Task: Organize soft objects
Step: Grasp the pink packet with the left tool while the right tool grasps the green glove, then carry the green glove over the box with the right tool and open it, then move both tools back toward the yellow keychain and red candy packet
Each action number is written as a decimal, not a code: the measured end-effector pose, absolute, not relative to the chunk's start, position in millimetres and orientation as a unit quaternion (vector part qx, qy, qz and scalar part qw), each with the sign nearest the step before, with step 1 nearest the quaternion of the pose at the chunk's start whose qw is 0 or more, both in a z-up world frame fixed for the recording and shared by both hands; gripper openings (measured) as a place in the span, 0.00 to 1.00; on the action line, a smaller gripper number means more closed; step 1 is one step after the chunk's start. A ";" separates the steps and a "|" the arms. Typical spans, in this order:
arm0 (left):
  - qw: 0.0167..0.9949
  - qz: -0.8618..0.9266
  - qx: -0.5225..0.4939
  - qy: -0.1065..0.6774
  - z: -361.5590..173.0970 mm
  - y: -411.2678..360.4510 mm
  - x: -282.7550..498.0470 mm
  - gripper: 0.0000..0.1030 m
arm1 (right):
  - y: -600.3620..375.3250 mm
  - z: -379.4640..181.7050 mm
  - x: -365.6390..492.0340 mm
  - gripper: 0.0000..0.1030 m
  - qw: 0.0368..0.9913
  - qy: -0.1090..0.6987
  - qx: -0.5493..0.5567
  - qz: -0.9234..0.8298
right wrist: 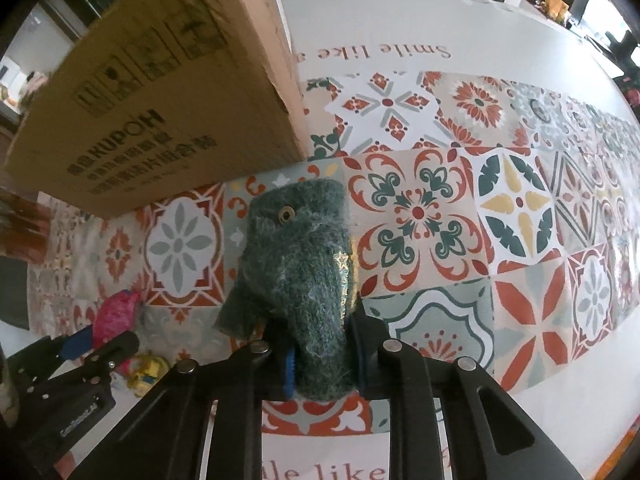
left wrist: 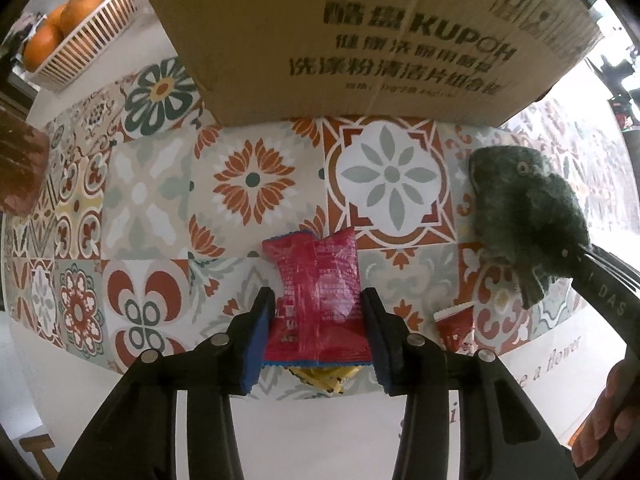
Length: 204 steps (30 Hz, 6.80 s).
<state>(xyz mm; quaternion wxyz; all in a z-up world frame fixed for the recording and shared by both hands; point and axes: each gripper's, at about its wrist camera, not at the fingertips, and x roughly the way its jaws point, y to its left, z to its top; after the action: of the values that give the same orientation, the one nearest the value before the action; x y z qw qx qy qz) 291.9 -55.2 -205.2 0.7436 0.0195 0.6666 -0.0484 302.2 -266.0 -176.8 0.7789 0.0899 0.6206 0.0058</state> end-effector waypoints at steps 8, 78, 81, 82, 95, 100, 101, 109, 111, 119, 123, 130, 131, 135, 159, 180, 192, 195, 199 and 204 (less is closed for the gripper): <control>0.770 -0.058 0.019 0.635 -170.3 -54.8 284.8 0.42 | -263.6 -146.0 282.7 0.20 0.798 0.593 0.102 0.018; 0.867 -0.077 -0.003 0.492 -14.9 -26.9 349.9 0.03 | -197.4 -13.4 375.6 0.20 0.864 0.470 0.052 0.174; 0.865 -0.068 -0.009 0.498 -21.5 -21.6 359.5 0.03 | -188.1 -21.1 394.8 0.20 0.855 0.481 0.025 0.191; 0.864 -0.065 -0.011 0.499 -23.6 -20.5 362.1 0.03 | -185.2 -24.3 401.5 0.20 0.853 0.484 0.016 0.196; 0.847 -0.043 -0.019 0.530 -60.3 -15.5 391.6 0.03 | -152.6 -77.8 451.0 0.20 0.801 0.535 -0.071 0.261; 0.843 -0.034 -0.009 0.536 -69.4 -16.1 395.4 0.04 | -148.9 -99.5 457.7 0.27 0.789 0.553 -0.084 0.254; 0.843 -0.032 -0.007 0.537 -71.5 -15.8 396.4 0.04 | -148.3 -102.8 458.9 0.29 0.789 0.554 -0.085 0.251; 0.841 -0.034 -0.009 0.539 -73.8 -14.8 394.6 0.07 | -156.0 -95.5 446.7 0.62 0.808 0.537 -0.068 0.232; 0.841 -0.037 -0.011 0.540 -72.3 -15.3 392.1 0.12 | -160.3 -88.2 438.5 0.62 0.817 0.528 -0.061 0.222; 0.844 -0.057 -0.027 0.533 -61.9 -18.5 373.7 0.43 | -174.1 -58.5 417.4 0.80 0.855 0.484 -0.066 0.174; 0.853 -0.028 -0.012 0.521 -53.7 -18.1 366.9 0.45 | -176.4 -51.1 415.5 0.80 0.861 0.479 -0.075 0.155; 0.862 -0.025 -0.014 0.506 -35.0 -10.9 344.9 0.52 | -179.6 -25.2 382.4 0.80 0.882 0.451 -0.060 0.126; 0.864 -0.025 -0.014 0.503 -32.6 -10.4 341.6 0.54 | -181.7 -21.1 376.6 0.80 0.884 0.448 -0.055 0.120; 0.869 -0.025 -0.011 0.493 -23.8 -8.9 322.1 0.58 | -187.7 -9.6 351.9 0.80 0.893 0.437 -0.042 0.102; 0.857 -0.101 0.048 0.503 -51.5 -36.6 226.1 0.62 | -212.3 -52.2 235.0 0.80 0.876 0.471 0.023 0.099; 0.817 -0.152 0.063 0.553 -130.4 -34.5 183.2 0.62 | -203.3 -118.4 196.4 0.79 0.850 0.517 0.010 0.103; 0.777 -0.188 0.096 0.593 -176.6 -44.1 193.4 0.62 | -204.3 -159.7 202.5 0.79 0.824 0.557 0.005 0.104; 0.771 -0.198 0.112 0.595 -185.1 -49.1 197.5 0.62 | -204.0 -169.7 206.1 0.78 0.817 0.566 0.005 0.109; 0.761 -0.212 0.131 0.599 -198.1 -55.8 202.8 0.62 | -203.3 -182.2 211.7 0.74 0.809 0.578 0.001 0.109; 0.753 -0.205 0.146 0.607 -212.6 -61.4 209.5 0.59 | -202.5 -196.1 217.5 0.67 0.795 0.594 0.011 0.119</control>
<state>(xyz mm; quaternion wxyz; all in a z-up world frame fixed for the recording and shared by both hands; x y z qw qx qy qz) 209.5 -61.4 -212.6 0.7533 0.1464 0.6073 -0.2055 217.5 -202.5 -196.1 0.7954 0.0112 0.5942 0.1185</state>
